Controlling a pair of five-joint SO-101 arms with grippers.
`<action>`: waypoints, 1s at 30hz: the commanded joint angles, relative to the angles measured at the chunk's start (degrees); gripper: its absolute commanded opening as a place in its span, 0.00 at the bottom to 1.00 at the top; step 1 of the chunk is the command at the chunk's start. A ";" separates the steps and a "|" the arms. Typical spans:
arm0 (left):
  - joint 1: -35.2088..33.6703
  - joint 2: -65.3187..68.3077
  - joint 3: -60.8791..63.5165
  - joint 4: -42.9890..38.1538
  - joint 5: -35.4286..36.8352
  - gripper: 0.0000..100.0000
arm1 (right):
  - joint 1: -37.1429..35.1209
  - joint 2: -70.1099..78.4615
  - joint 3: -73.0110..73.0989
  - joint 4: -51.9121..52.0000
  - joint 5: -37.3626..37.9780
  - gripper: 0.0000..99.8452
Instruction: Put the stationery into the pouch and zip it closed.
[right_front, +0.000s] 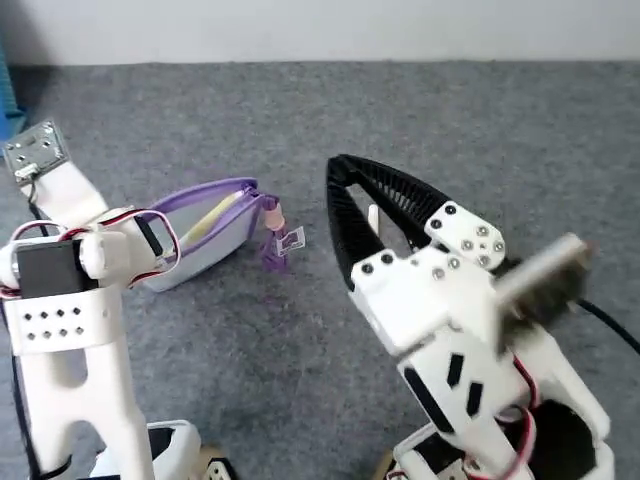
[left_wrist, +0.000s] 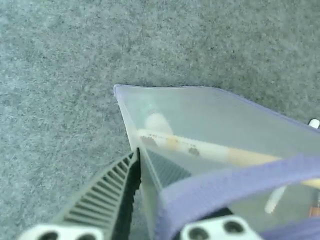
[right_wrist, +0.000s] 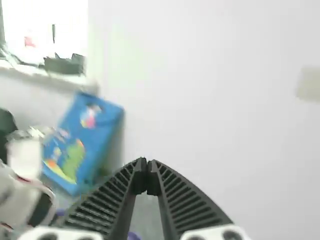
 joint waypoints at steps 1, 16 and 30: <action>0.88 1.67 -0.40 0.09 0.79 0.01 | -4.26 1.45 -2.55 -5.85 -0.35 0.01; 0.70 1.23 -0.31 0.18 0.97 0.01 | 17.89 10.07 1.49 13.49 -0.79 0.01; 0.70 1.23 -0.31 0.18 0.97 0.01 | 33.01 49.80 -2.37 25.71 -0.35 0.11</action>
